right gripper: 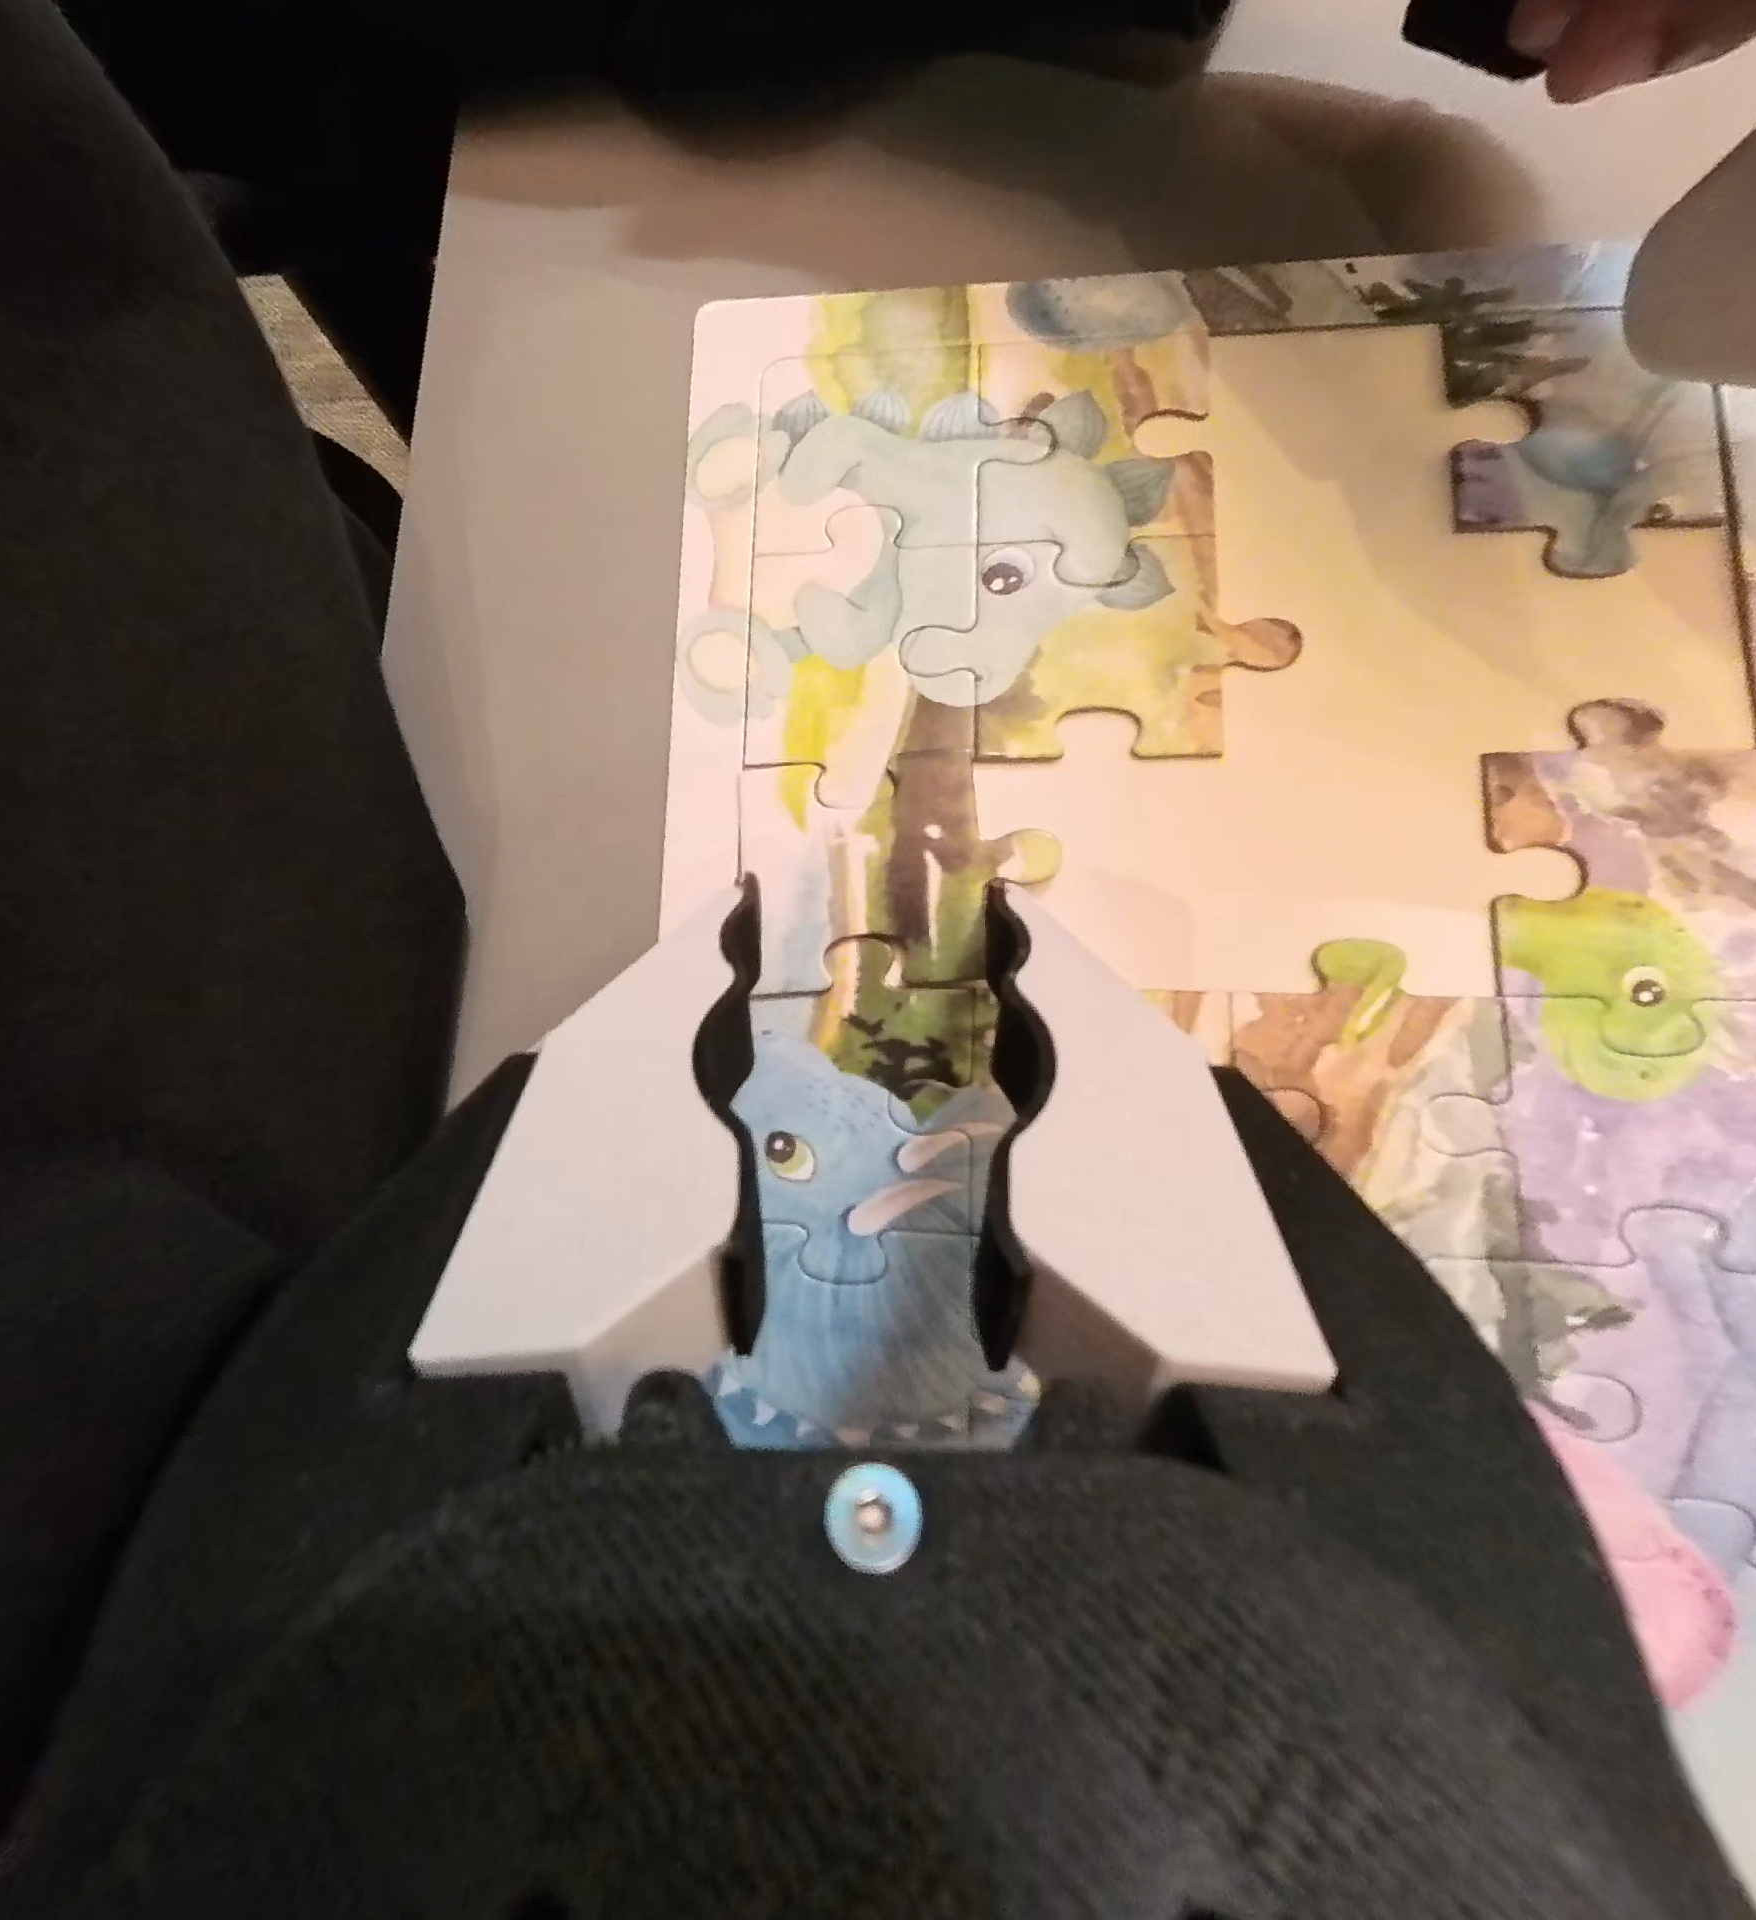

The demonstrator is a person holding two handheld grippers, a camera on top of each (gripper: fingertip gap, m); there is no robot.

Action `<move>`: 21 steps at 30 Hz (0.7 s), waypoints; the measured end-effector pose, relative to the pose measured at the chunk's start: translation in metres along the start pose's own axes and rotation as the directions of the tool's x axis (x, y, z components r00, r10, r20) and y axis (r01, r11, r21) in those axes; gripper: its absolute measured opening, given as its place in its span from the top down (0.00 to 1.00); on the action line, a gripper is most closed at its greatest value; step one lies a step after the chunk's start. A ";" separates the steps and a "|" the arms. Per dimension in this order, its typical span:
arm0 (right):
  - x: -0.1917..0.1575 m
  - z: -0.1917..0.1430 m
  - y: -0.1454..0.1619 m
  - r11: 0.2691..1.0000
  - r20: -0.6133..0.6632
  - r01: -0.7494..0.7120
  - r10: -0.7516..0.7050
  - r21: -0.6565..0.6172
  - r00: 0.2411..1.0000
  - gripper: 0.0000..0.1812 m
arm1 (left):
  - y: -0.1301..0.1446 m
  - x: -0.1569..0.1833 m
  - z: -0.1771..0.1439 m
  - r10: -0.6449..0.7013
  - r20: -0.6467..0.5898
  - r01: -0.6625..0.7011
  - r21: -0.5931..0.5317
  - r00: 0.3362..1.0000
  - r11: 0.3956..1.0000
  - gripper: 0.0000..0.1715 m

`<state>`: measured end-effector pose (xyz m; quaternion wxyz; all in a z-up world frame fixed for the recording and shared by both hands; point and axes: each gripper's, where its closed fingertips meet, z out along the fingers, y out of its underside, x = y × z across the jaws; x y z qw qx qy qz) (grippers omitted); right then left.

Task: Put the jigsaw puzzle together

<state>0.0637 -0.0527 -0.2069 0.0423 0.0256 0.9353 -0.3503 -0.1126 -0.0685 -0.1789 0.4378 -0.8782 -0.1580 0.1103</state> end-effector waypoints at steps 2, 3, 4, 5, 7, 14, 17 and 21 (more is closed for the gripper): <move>0.000 0.000 0.000 1.000 0.004 -0.019 0.019 0.002 1.000 0.77 | 0.001 0.000 0.000 0.000 0.000 0.000 -0.002 1.000 1.000 0.76; 0.000 0.000 -0.001 1.000 0.004 -0.025 0.025 0.003 1.000 0.77 | 0.001 0.000 0.001 0.000 0.000 0.000 -0.004 1.000 1.000 0.76; 0.001 0.000 -0.001 1.000 0.003 -0.029 0.029 0.002 1.000 0.77 | 0.001 0.000 0.001 0.001 0.000 -0.001 -0.005 1.000 1.000 0.76; 0.001 0.000 -0.001 1.000 0.001 -0.030 0.030 0.003 1.000 0.77 | 0.002 0.000 0.001 0.000 0.000 0.000 -0.006 1.000 1.000 0.76; 0.001 0.000 -0.001 1.000 -0.001 -0.026 0.026 0.002 1.000 0.77 | 0.002 0.000 0.001 0.001 0.000 -0.001 -0.009 1.000 1.000 0.76; -0.001 -0.002 0.000 1.000 0.032 -0.025 0.024 0.015 0.999 0.75 | 0.003 0.000 0.002 0.004 0.001 -0.004 -0.012 1.000 1.000 0.76; -0.003 -0.001 0.000 1.000 0.039 0.003 -0.004 0.018 0.999 0.72 | 0.003 0.000 0.002 0.006 0.003 -0.006 -0.012 1.000 1.000 0.76; -0.004 -0.001 0.001 1.000 0.033 0.028 -0.029 0.009 0.999 0.72 | 0.002 0.000 0.002 0.010 0.006 -0.010 -0.012 1.000 1.000 0.76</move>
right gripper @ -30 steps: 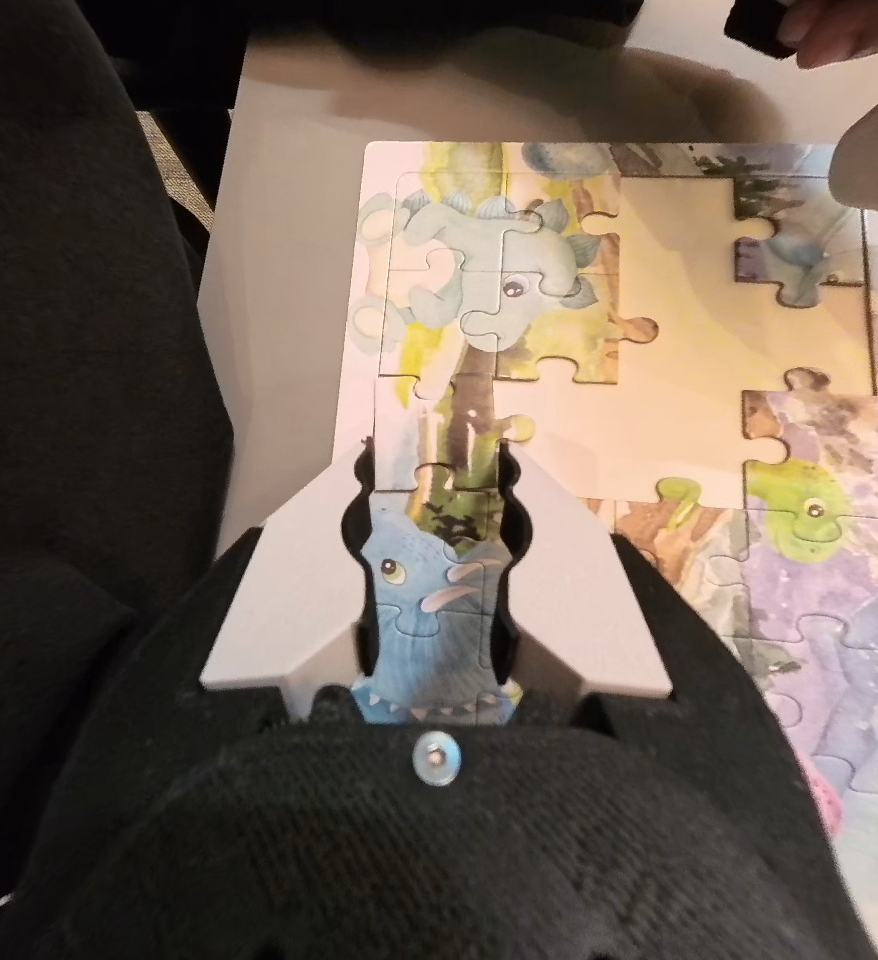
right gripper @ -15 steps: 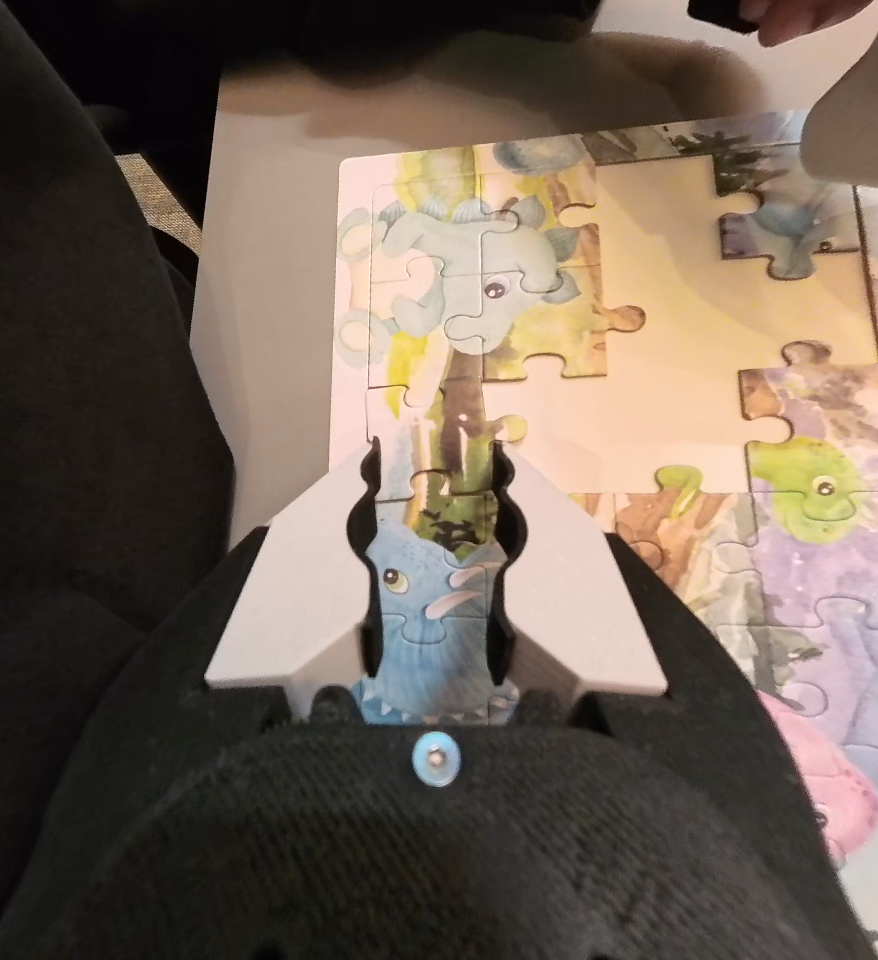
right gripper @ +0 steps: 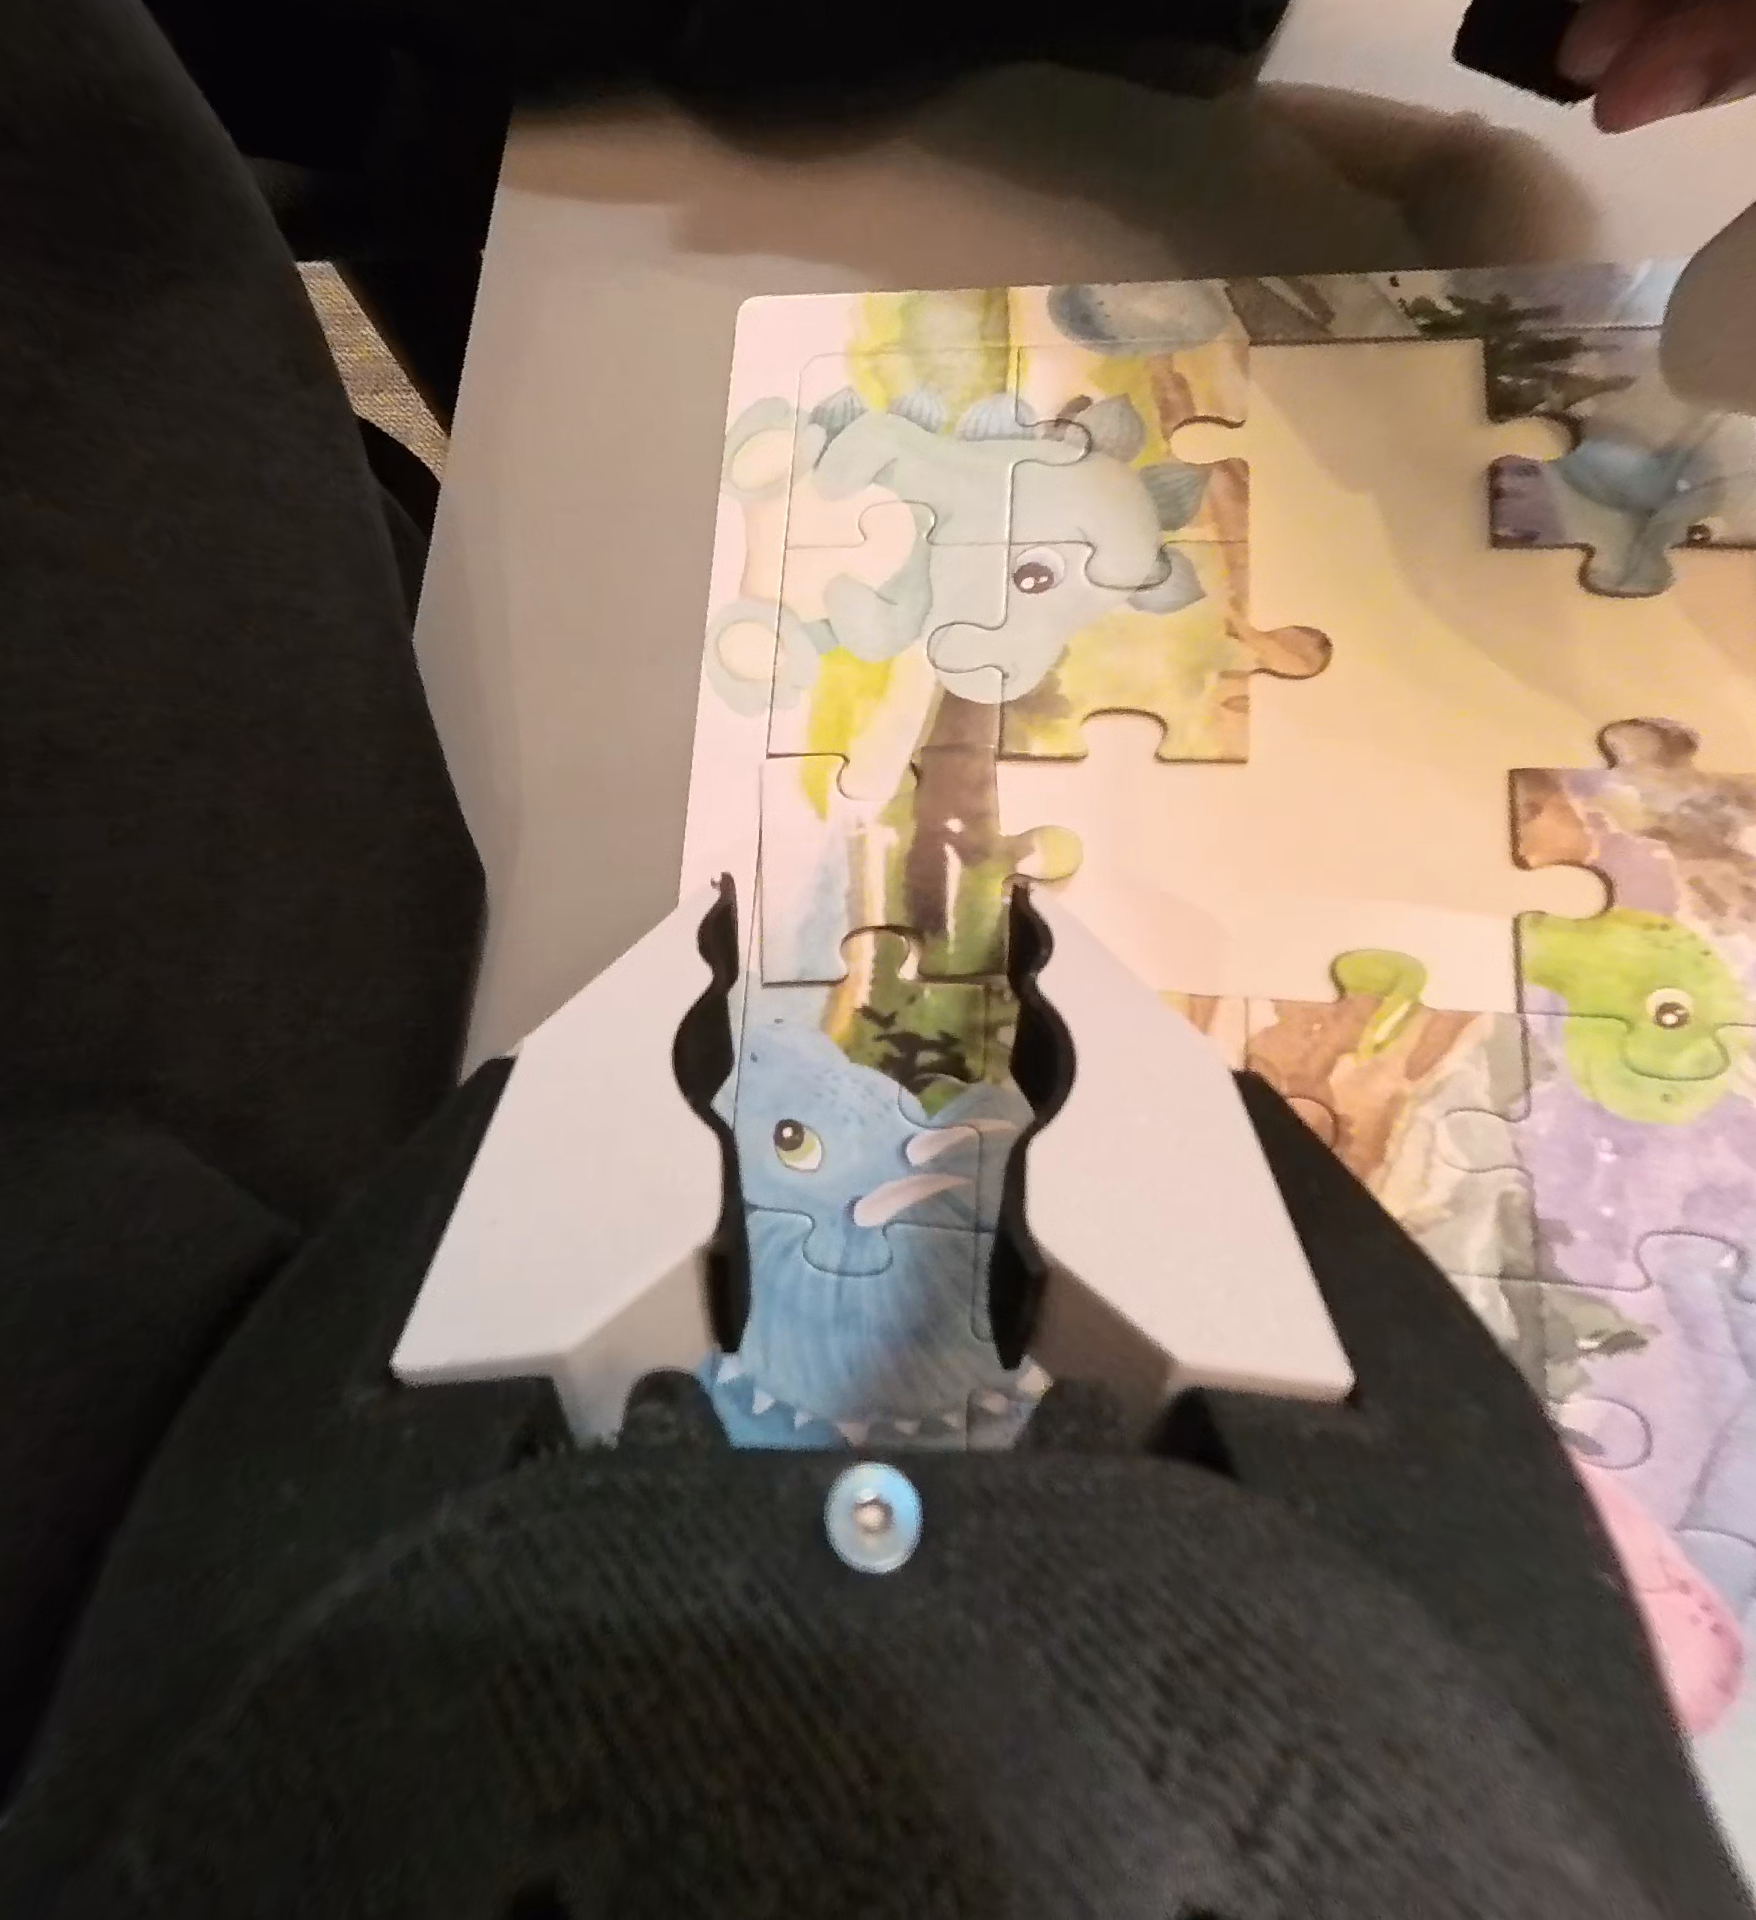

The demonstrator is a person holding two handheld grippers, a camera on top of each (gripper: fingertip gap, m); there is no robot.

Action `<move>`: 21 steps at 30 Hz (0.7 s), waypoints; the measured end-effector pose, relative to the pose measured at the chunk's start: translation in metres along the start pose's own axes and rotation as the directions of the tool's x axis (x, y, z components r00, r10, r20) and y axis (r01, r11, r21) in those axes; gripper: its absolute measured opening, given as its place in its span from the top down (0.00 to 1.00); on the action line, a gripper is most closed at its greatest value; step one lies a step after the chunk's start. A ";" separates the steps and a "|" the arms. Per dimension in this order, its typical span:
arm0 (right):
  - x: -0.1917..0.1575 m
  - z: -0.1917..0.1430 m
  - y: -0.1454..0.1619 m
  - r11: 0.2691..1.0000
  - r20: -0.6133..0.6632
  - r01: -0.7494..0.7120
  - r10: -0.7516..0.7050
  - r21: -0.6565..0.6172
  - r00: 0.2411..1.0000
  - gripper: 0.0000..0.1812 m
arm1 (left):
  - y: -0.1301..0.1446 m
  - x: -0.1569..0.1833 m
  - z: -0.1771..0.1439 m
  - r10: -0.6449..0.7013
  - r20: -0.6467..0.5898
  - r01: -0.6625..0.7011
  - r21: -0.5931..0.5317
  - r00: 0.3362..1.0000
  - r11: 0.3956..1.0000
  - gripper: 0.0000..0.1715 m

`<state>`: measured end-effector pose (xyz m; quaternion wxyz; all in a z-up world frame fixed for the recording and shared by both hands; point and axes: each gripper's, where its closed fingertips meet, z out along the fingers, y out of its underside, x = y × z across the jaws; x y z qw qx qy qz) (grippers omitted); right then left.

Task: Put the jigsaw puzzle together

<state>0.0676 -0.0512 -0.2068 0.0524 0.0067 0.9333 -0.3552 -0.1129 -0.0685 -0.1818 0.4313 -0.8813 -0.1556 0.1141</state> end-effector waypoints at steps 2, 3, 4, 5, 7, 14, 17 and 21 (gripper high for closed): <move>0.000 -0.002 0.001 1.000 0.013 -0.012 0.012 0.003 1.000 0.72 | 0.000 0.000 0.000 0.001 0.001 -0.001 0.000 1.000 1.000 0.76; 0.000 -0.002 0.002 1.000 0.018 -0.016 0.016 0.004 1.000 0.73 | 0.000 0.000 0.000 0.001 0.001 -0.001 0.001 1.000 1.000 0.76; 0.001 -0.004 0.003 1.000 0.021 -0.020 0.019 0.004 1.000 0.73 | 0.000 0.000 0.000 0.001 0.001 -0.001 0.001 1.000 1.000 0.76; 0.001 -0.005 0.004 1.000 0.026 -0.023 0.023 0.005 0.999 0.74 | 0.000 0.000 0.000 0.002 0.001 -0.002 0.000 1.000 1.000 0.76; 0.001 -0.006 0.005 1.000 0.037 -0.030 0.030 0.008 0.999 0.75 | 0.000 0.000 0.000 0.003 0.002 -0.003 -0.001 1.000 1.000 0.76; -0.001 -0.009 0.007 1.000 0.060 -0.024 0.024 0.007 0.998 0.76 | -0.001 0.000 -0.001 0.009 0.008 -0.009 -0.001 1.000 1.000 0.76; 0.002 -0.009 0.006 1.000 0.037 -0.014 0.014 0.011 0.999 0.75 | -0.001 -0.001 -0.001 0.010 0.009 -0.010 0.001 1.000 1.000 0.76; -0.001 -0.012 -0.004 0.998 0.036 0.010 -0.012 0.059 0.999 0.75 | -0.001 0.000 -0.001 0.011 0.009 -0.011 0.000 1.000 1.000 0.76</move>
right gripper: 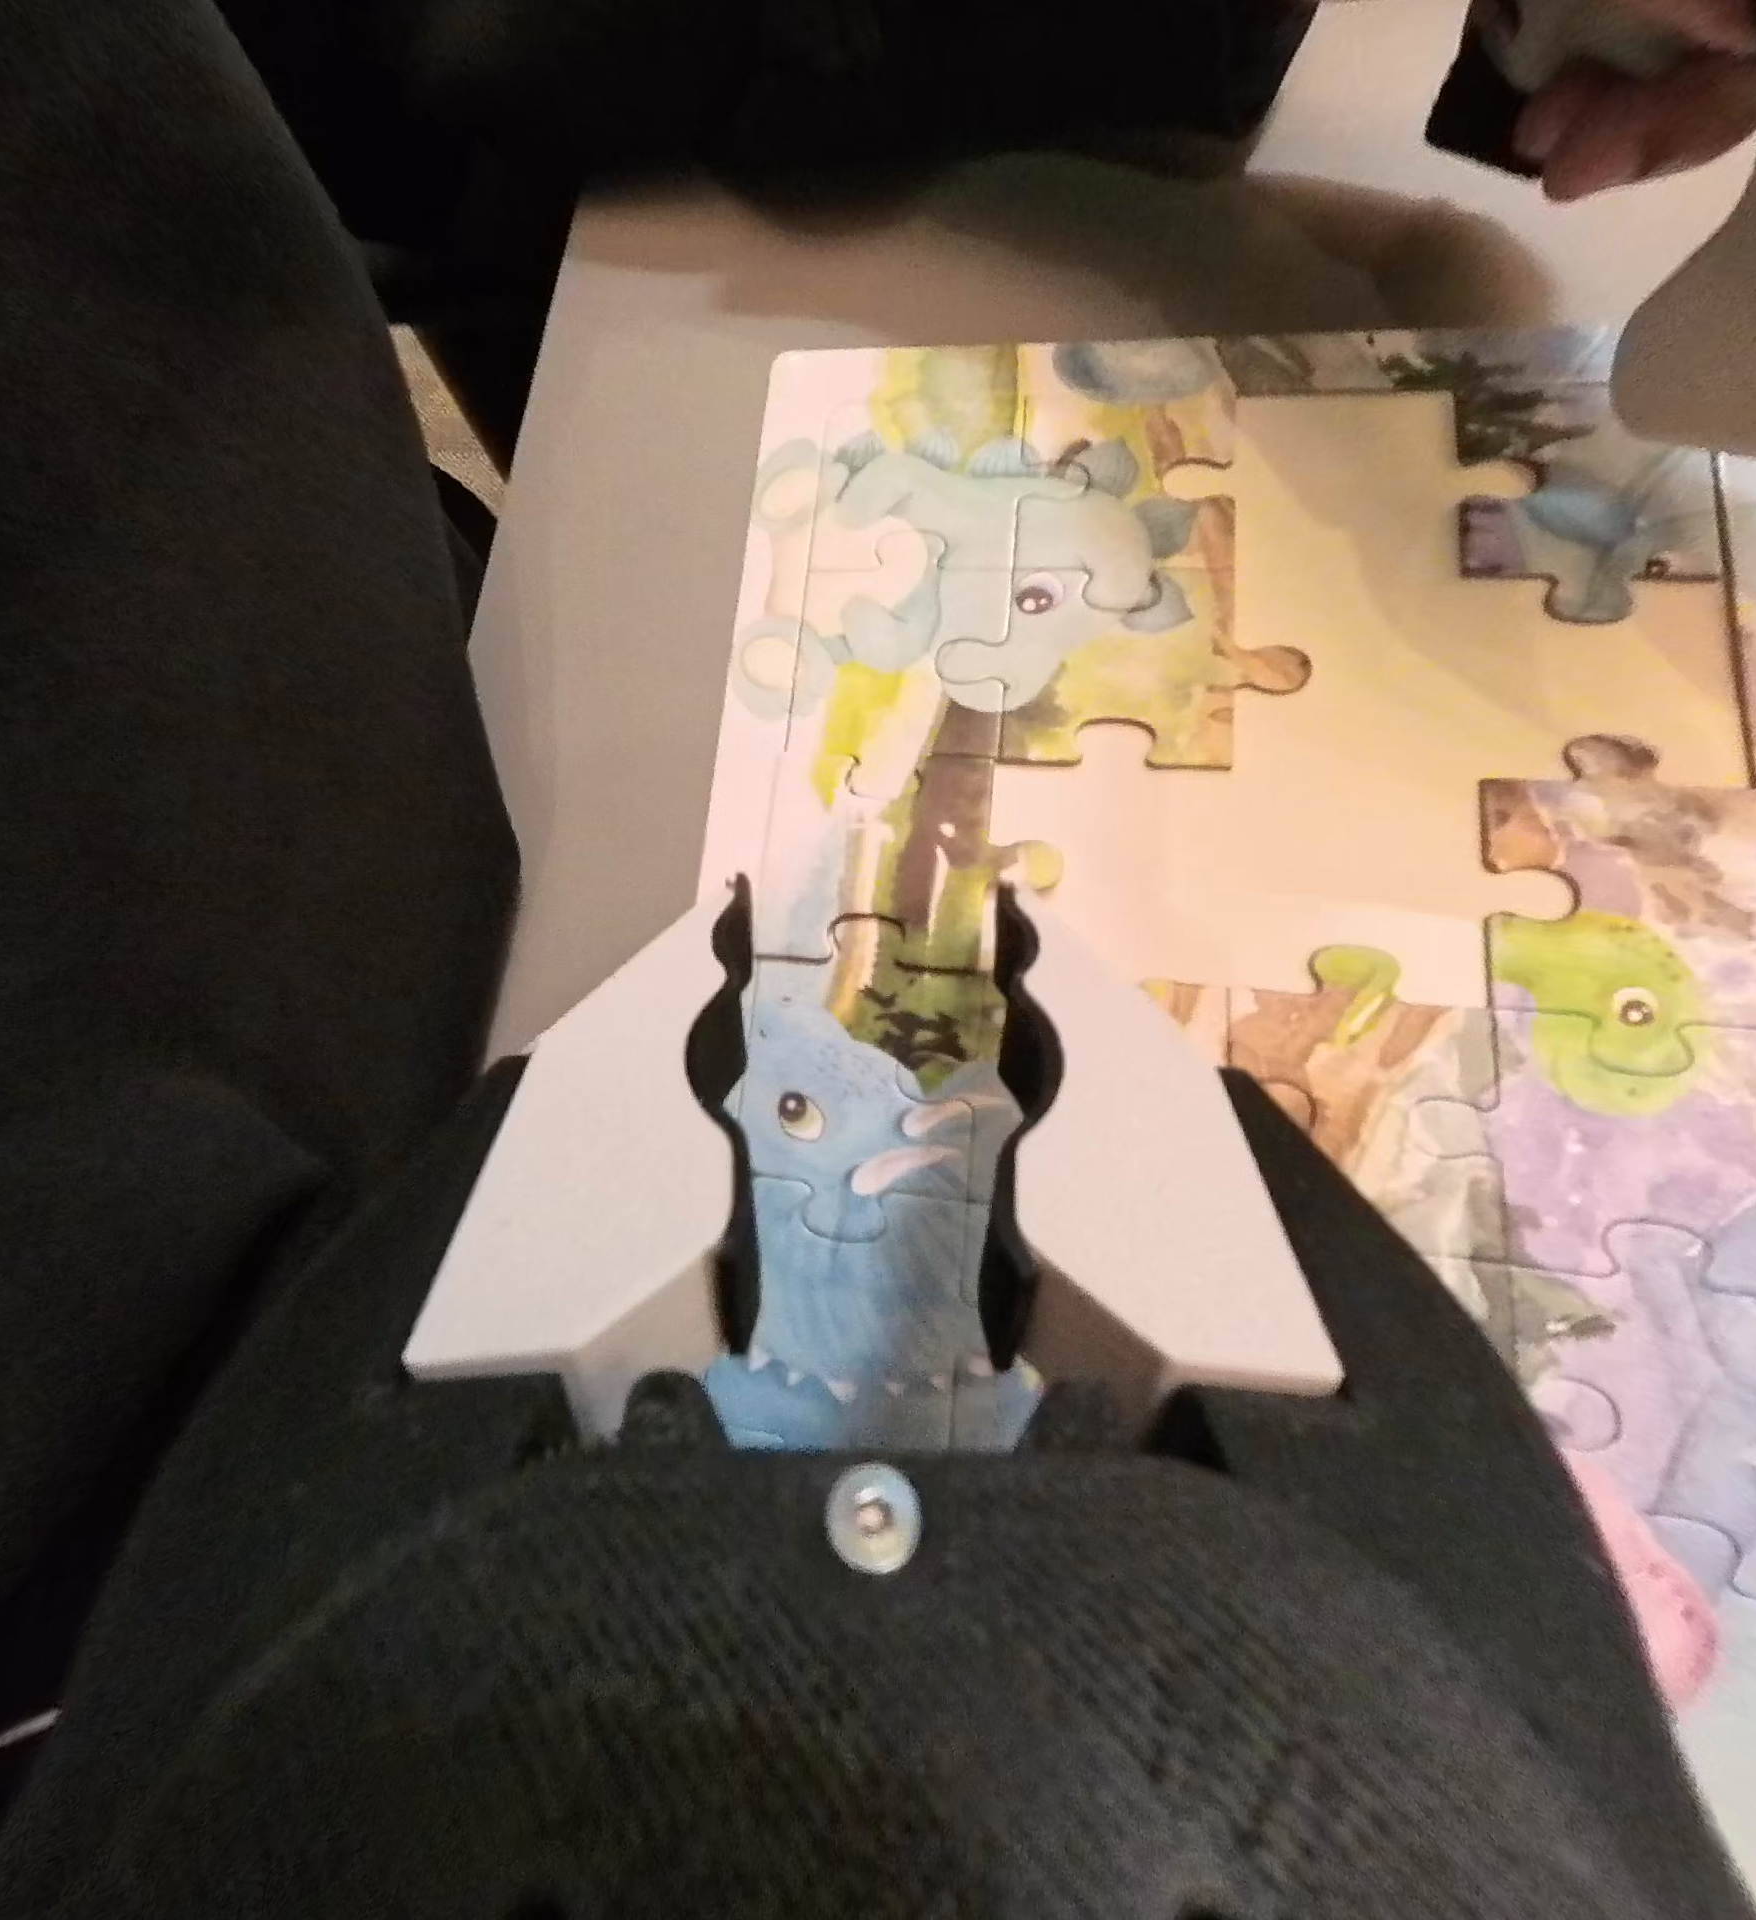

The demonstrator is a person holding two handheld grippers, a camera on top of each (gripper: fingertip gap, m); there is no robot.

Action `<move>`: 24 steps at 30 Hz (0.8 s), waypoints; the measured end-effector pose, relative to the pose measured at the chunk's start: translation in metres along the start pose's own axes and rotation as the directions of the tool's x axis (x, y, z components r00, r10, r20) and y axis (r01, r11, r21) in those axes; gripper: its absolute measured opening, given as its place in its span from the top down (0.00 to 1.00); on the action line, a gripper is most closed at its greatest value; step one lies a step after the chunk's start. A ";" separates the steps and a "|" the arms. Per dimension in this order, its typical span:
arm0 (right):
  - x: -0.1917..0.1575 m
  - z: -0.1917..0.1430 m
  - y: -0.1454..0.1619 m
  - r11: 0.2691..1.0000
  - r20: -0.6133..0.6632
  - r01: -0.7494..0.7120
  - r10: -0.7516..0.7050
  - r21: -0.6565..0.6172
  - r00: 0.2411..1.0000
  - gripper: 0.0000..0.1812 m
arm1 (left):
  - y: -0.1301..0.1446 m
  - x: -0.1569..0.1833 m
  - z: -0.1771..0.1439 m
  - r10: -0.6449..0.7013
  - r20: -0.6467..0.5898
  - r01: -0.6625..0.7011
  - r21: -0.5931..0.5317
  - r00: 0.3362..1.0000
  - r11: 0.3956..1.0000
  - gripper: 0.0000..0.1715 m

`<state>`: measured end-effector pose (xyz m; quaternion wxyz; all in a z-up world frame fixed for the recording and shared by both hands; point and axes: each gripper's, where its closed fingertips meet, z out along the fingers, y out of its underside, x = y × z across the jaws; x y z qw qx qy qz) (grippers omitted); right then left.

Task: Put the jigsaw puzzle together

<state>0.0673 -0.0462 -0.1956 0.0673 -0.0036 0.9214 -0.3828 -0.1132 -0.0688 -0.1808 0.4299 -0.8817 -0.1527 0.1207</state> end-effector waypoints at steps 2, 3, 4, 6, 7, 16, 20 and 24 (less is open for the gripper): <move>-0.003 0.001 -0.004 1.000 0.002 0.018 -0.018 0.015 1.000 0.75 | 0.000 0.000 0.000 0.001 0.000 -0.001 -0.001 1.000 1.000 0.76; -0.004 0.002 -0.006 1.000 0.002 0.026 -0.026 0.017 1.000 0.75 | 0.001 0.000 0.000 0.001 0.000 -0.001 -0.002 1.000 1.000 0.76; -0.005 0.003 -0.006 0.999 0.000 0.034 -0.034 0.015 0.999 0.75 | 0.001 0.000 0.001 0.001 0.000 -0.001 -0.003 1.000 1.000 0.76; -0.006 0.007 -0.006 0.999 -0.015 0.054 -0.054 0.000 0.998 0.75 | 0.001 0.000 0.001 0.001 0.000 -0.001 -0.006 1.000 1.000 0.76; -0.005 0.008 -0.005 0.998 -0.024 0.062 -0.062 -0.009 0.998 0.75 | 0.001 0.000 0.001 0.002 0.000 -0.002 -0.006 1.000 1.000 0.76; 0.001 0.012 0.001 0.996 -0.059 0.075 -0.078 -0.049 0.995 0.76 | 0.001 0.001 0.001 0.008 0.002 -0.008 -0.006 1.000 1.000 0.76; 0.000 0.012 0.001 0.996 -0.055 0.077 -0.080 -0.049 0.995 0.76 | 0.000 0.001 0.001 0.010 0.003 -0.010 -0.006 1.000 1.000 0.76; 0.000 0.013 0.001 0.996 -0.055 0.081 -0.084 -0.048 0.995 0.76 | 0.000 0.001 0.001 0.011 0.003 -0.011 -0.006 1.000 1.000 0.76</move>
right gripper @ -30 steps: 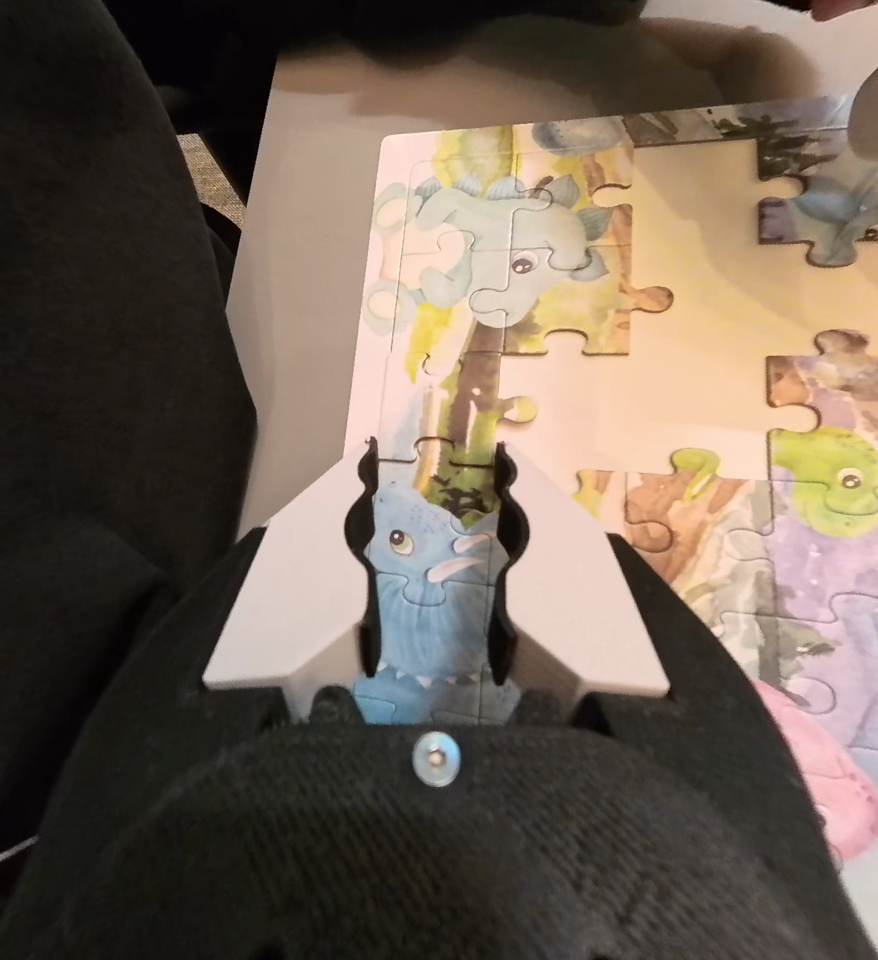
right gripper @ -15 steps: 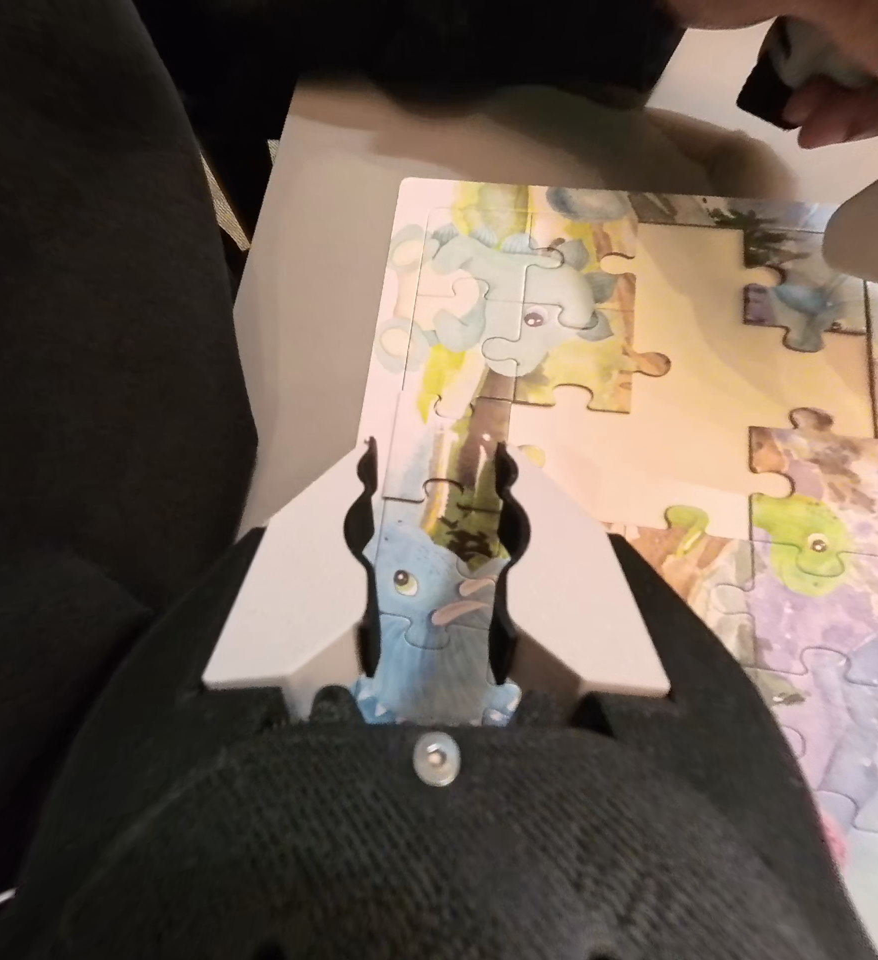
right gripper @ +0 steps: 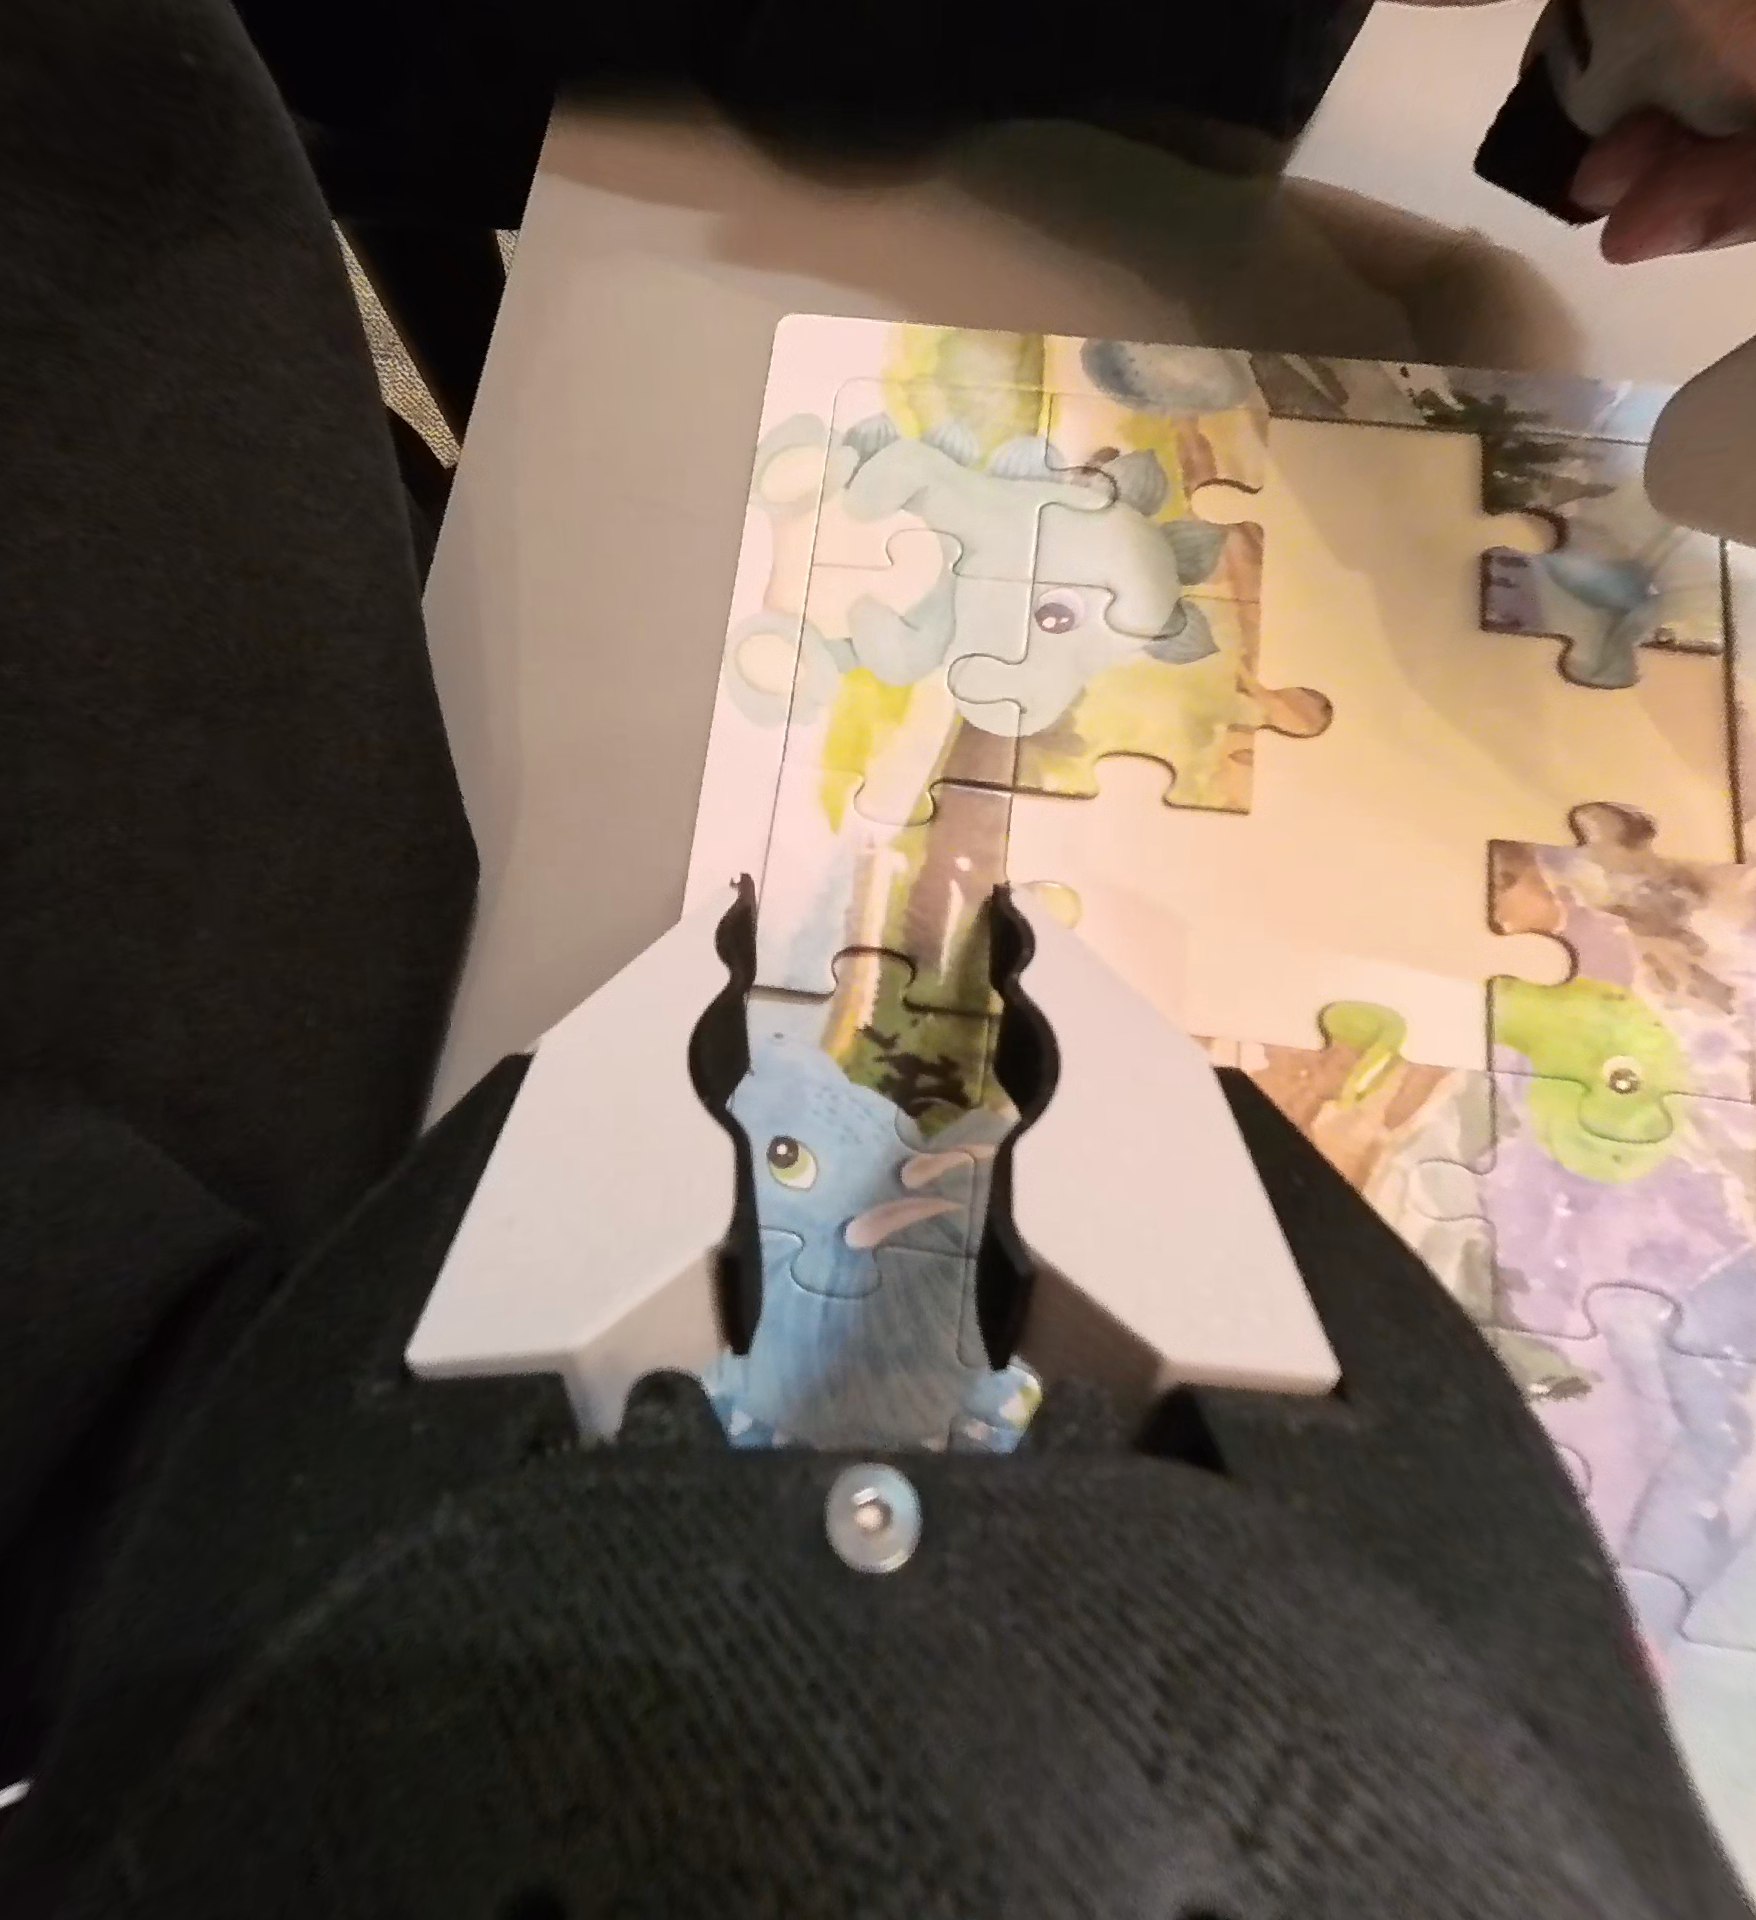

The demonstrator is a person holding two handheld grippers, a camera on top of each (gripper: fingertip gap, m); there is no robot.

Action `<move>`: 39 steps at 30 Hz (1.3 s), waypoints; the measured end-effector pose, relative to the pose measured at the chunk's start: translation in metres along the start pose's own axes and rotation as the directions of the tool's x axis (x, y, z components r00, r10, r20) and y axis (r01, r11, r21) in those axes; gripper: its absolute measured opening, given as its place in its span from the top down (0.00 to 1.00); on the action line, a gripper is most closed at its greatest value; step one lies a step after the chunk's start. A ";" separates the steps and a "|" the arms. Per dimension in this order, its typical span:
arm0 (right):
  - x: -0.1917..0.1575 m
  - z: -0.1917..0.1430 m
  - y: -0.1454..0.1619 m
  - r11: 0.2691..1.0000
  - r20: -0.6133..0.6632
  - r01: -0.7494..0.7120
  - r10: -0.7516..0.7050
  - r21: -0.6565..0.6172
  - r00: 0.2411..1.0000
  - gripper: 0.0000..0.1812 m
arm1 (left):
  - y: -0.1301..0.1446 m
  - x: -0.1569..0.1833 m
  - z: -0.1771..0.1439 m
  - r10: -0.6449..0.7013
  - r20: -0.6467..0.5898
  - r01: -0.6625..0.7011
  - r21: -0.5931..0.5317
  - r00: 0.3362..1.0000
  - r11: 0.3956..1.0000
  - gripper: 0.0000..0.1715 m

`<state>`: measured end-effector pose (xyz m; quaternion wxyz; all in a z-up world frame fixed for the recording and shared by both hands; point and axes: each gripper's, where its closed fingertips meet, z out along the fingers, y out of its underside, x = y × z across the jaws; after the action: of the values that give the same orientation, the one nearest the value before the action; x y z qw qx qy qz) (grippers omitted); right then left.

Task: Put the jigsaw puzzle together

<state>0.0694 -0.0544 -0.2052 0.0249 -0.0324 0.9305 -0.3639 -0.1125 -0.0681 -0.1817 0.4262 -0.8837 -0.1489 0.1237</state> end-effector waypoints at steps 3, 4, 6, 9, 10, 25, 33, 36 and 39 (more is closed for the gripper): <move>-0.001 -0.001 -0.001 1.000 0.006 0.005 -0.005 0.004 1.000 0.76 | 0.000 0.000 0.000 0.001 0.000 -0.001 0.000 1.000 1.000 0.76; -0.001 -0.001 -0.002 1.000 0.007 0.005 -0.005 0.011 1.000 0.76 | 0.000 0.000 0.000 0.002 0.000 -0.002 0.000 1.000 1.000 0.76; -0.001 -0.004 -0.005 1.000 0.007 -0.002 0.001 0.030 1.000 0.76 | 0.000 0.000 0.000 0.003 0.001 -0.003 0.001 1.000 1.000 0.76; 0.001 -0.006 -0.005 0.999 0.009 -0.019 0.019 0.040 1.000 0.76 | 0.000 0.000 0.000 0.004 0.002 -0.004 0.000 1.000 1.000 0.76; 0.002 -0.006 -0.004 0.999 0.007 -0.024 0.024 0.037 1.000 0.76 | 0.000 0.000 0.000 0.005 0.003 -0.005 0.000 1.000 1.000 0.76; 0.002 -0.001 0.002 1.000 0.002 -0.014 0.014 0.003 1.000 0.80 | 0.000 0.000 -0.001 0.007 0.005 -0.007 0.000 1.000 1.000 0.76; -0.001 -0.006 -0.004 0.999 0.020 -0.011 0.011 0.035 1.000 0.86 | -0.001 0.000 -0.001 0.010 0.007 -0.010 -0.002 1.000 1.000 0.76; 0.001 -0.003 0.003 1.000 0.011 -0.015 0.015 -0.004 1.000 0.91 | 0.000 0.001 0.000 0.011 0.007 -0.011 -0.004 1.000 1.000 0.76; 0.000 -0.004 0.000 1.000 0.004 0.004 -0.004 0.007 1.000 0.90 | 0.000 0.001 0.000 0.013 0.007 -0.013 -0.006 1.000 1.000 0.76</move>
<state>0.0689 -0.0517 -0.2020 0.0259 -0.0349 0.9292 -0.3669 -0.1118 -0.0678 -0.1821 0.4223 -0.8854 -0.1453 0.1291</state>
